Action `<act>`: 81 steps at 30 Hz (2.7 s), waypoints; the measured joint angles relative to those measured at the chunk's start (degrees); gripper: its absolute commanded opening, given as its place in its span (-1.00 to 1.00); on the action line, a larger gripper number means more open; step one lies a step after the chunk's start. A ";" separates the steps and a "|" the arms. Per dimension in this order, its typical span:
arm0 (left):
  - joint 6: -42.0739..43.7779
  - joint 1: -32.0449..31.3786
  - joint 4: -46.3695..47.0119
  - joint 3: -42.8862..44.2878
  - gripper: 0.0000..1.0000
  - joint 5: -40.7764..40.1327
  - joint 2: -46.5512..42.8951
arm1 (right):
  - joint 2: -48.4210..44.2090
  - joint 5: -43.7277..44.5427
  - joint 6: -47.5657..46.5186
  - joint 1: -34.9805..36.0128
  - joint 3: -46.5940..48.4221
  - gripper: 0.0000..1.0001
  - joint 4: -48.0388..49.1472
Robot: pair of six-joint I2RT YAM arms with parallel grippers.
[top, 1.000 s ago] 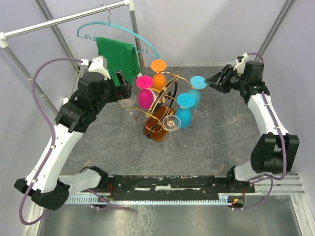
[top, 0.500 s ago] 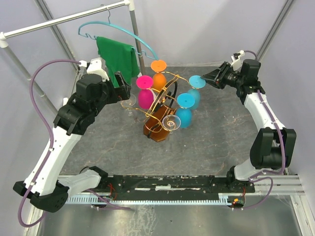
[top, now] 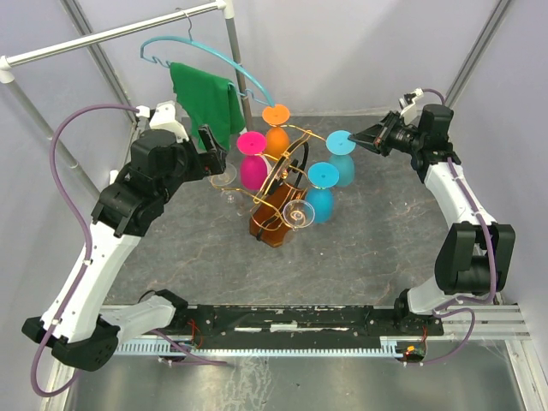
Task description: Take the wine glass off the wine glass rack
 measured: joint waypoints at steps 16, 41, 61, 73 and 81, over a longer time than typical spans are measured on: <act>0.02 0.00 -0.48 -0.02 0.98 -0.52 -2.19 | -4.96 1.31 1.03 -2.14 -3.34 -0.99 -1.44; 0.42 0.00 -0.83 -2.16 0.98 -0.44 -3.74 | 5.51 4.96 5.44 2.71 10.08 -0.99 0.28; 3.19 0.00 -1.62 -4.35 0.98 -0.74 -4.76 | 34.07 66.18 -39.41 11.10 65.35 -0.99 -48.06; 3.43 0.00 -1.25 -8.37 0.98 -1.88 -6.54 | 56.78 106.31 -68.13 12.20 63.80 -0.99 -34.71; 3.45 0.00 -0.66 -9.94 0.98 0.04 -3.91 | 63.73 115.62 -88.85 11.69 66.93 -0.99 -13.84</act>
